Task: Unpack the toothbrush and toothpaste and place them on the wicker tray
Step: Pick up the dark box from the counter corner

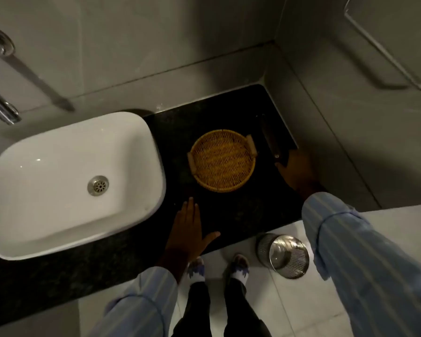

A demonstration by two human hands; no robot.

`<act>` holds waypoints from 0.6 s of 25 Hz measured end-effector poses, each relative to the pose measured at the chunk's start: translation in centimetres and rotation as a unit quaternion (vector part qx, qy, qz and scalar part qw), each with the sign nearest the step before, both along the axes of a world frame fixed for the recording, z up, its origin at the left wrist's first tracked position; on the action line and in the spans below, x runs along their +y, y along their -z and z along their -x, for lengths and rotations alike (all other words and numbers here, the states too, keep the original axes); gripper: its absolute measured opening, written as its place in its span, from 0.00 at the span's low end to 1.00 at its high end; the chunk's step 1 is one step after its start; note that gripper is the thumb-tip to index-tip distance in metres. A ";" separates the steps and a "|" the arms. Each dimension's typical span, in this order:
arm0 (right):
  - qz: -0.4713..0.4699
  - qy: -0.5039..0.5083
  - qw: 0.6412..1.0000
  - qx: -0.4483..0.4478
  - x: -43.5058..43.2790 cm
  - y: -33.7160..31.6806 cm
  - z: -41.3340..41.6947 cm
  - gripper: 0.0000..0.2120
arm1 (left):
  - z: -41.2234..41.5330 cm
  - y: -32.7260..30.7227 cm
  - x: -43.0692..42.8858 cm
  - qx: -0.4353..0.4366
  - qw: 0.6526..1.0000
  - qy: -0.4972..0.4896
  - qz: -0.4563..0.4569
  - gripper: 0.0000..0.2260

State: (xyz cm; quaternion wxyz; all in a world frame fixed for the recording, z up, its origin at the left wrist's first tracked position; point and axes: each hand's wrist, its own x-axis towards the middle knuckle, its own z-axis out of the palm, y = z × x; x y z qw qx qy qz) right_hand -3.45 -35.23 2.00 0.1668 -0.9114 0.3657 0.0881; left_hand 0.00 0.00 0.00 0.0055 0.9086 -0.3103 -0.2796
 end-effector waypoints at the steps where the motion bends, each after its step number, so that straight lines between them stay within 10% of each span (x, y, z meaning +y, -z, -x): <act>1: 0.011 0.008 1.000 0.002 0.0 0.3 -0.5 0.28 | 0.1 0.2 0.0 -0.020 1.000 0.017 -0.013 0.50; 15: -0.012 0.040 0.998 0.043 0.2 -2.5 -2.2 0.13 | -1.0 -1.2 -0.4 0.018 0.999 0.005 0.029 0.45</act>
